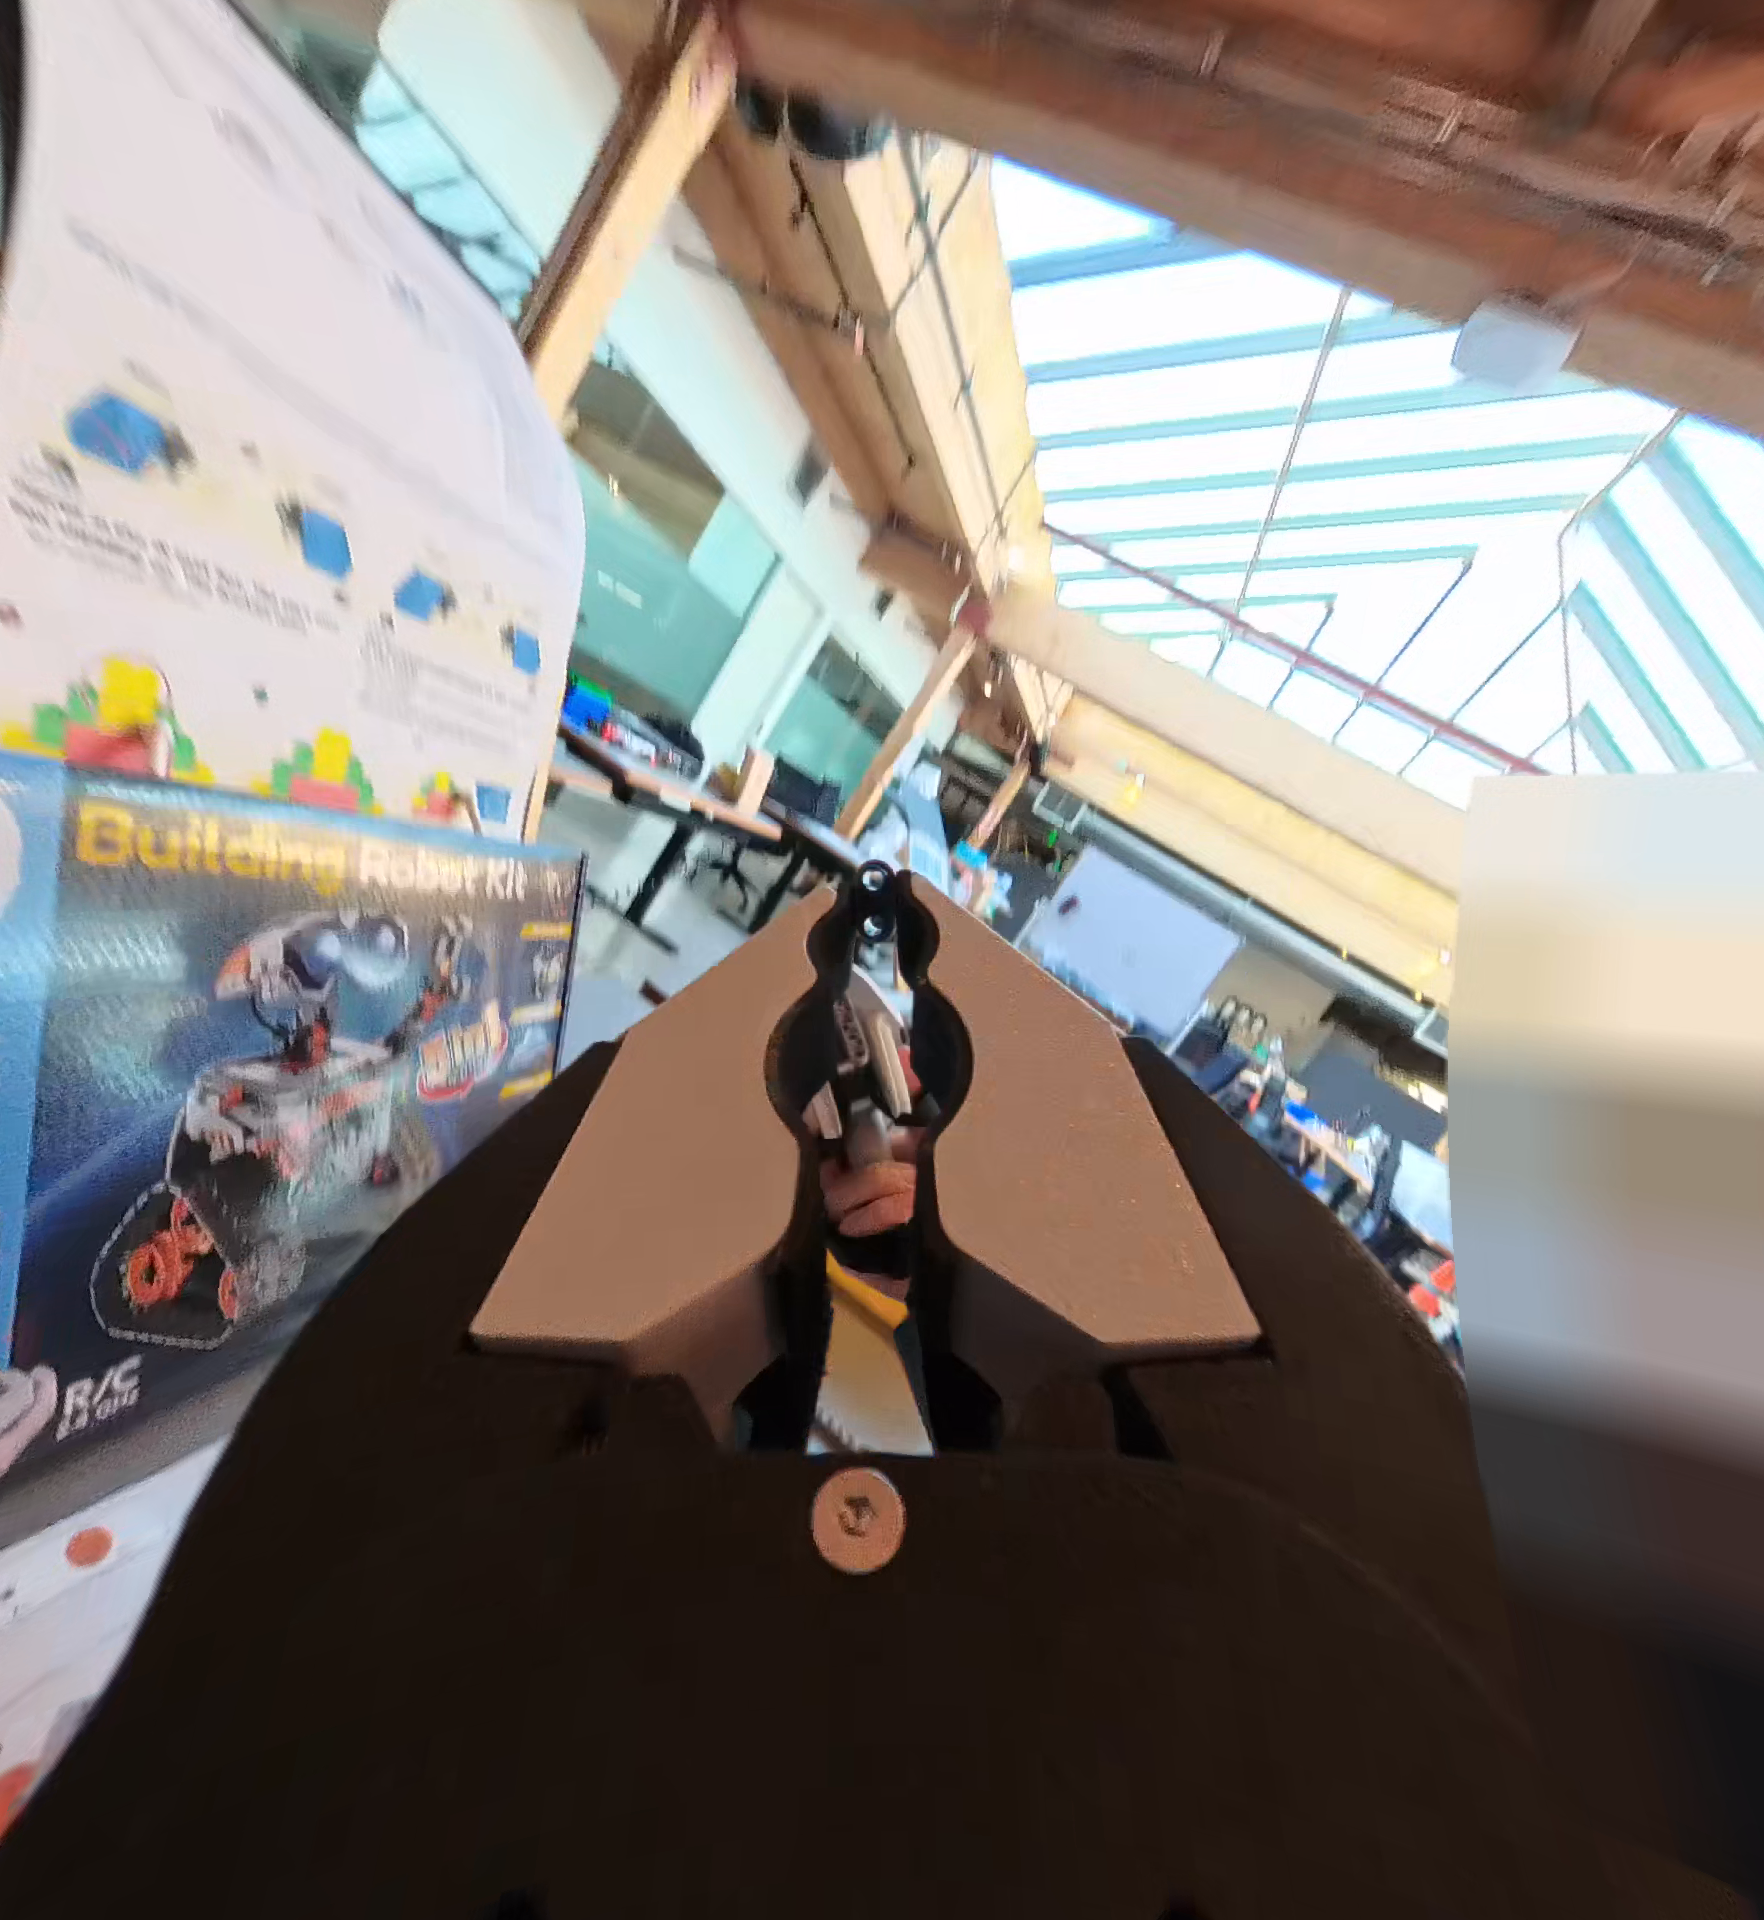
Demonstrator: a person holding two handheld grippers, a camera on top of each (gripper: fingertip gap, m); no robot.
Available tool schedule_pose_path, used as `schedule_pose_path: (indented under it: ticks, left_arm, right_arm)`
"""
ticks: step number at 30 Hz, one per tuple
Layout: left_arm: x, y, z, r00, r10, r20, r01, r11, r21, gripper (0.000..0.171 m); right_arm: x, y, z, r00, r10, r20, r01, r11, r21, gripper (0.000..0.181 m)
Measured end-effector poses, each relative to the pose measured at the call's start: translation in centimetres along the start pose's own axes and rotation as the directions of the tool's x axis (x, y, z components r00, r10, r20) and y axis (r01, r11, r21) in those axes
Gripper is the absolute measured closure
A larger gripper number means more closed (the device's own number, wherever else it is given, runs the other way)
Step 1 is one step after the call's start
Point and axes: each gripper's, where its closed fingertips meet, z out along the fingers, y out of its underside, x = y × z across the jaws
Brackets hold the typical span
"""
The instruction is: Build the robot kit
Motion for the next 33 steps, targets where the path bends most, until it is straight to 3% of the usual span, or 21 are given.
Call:
schedule_pose_path:
  ticks: [4,7,9,11,12,13,15,16,17,18,19,21,23,25,27,30,33]
  left_arm:
    - [-2.5,4.1,1.9,0.995,0.003,0.104,0.013,0.987,-0.158,0.166]
    - [-3.7,6.9,3.1,0.992,-0.034,0.121,0.064,0.967,-0.248,0.166]
    - [-4.4,6.9,3.3,0.991,-0.044,0.129,0.074,0.970,-0.233,0.166]
    - [-5.6,3.2,1.2,0.968,0.072,0.239,-0.045,0.992,-0.116,0.166]
    - [-5.6,0.1,-0.9,0.937,0.153,0.315,-0.151,0.988,-0.031,0.166]
    - [-4.7,-3.3,-3.7,0.892,0.225,0.393,-0.267,0.962,0.055,0.166]
    - [-1.6,-9.4,-10.5,0.748,0.327,0.577,-0.509,0.841,0.183,0.166]
    - [0.4,-11.5,-14.0,0.661,0.345,0.667,-0.615,0.758,0.218,0.166]
    - [2.3,-13.1,-17.1,0.584,0.340,0.738,-0.697,0.676,0.240,0.167]
    - [3.7,-14.0,-19.5,0.531,0.323,0.784,-0.748,0.614,0.253,0.167]
    - [4.4,-14.4,-20.8,0.510,0.310,0.803,-0.764,0.592,0.257,0.167]
    - [3.9,-14.2,-20.5,0.560,0.304,0.771,-0.722,0.636,0.274,0.166]
    - [1.9,-13.0,-17.8,0.707,0.280,0.649,-0.584,0.749,0.313,0.166]
    - [0.1,-10.6,-13.4,0.876,0.213,0.433,-0.359,0.887,0.291,0.166]
    - [-0.9,-8.3,-10.0,0.966,0.094,0.242,-0.157,0.954,0.257,0.167]
    - [-3.4,-5.2,-6.5,0.973,0.047,0.225,-0.080,0.987,0.142,0.166]
    - [-4.4,-3.3,-4.5,0.961,0.088,0.264,-0.108,0.992,0.061,0.166]
  right_arm:
    - [4.6,5.5,1.3,0.946,-0.244,-0.214,0.191,0.951,-0.242,0.177]
    - [6.4,9.7,2.1,0.921,-0.311,-0.236,0.203,0.897,-0.392,0.177]
    - [5.8,10.8,2.7,0.926,-0.327,-0.188,0.222,0.875,-0.431,0.176]
    - [3.9,6.6,2.5,0.898,-0.403,-0.178,0.338,0.889,-0.308,0.176]
    - [2.3,2.8,1.6,0.844,-0.495,-0.207,0.457,0.865,-0.209,0.176]
    - [0.6,-1.5,-0.2,0.744,-0.605,-0.284,0.598,0.792,-0.124,0.176]
    - [-5.1,-9.3,-5.7,0.458,-0.743,-0.488,0.859,0.511,0.027,0.176]
    - [-8.4,-11.9,-8.8,0.332,-0.737,-0.589,0.931,0.356,0.080,0.177]
    - [-11.1,-13.3,-11.1,0.252,-0.717,-0.650,0.964,0.246,0.102,0.176]
    - [-13.0,-14.0,-12.4,0.213,-0.705,-0.677,0.975,0.193,0.107,0.177]
    - [-14.0,-14.3,-12.8,0.199,-0.702,-0.684,0.978,0.183,0.097,0.176]
    - [-14.3,-13.9,-11.9,0.209,-0.722,-0.659,0.974,0.214,0.074,0.176]
    - [-13.0,-12.4,-9.5,0.278,-0.753,-0.596,0.952,0.297,0.069,0.176]
    - [-10.5,-9.8,-6.1,0.381,-0.784,-0.490,0.905,0.424,0.026,0.176]
    - [-7.8,-6.5,-2.9,0.491,-0.785,-0.377,0.834,0.549,-0.057,0.176]
    - [-4.0,-1.4,0.4,0.613,-0.746,-0.259,0.723,0.662,-0.195,0.177]
    - [-0.9,2.6,2.0,0.643,-0.738,-0.206,0.674,0.673,-0.306,0.176]
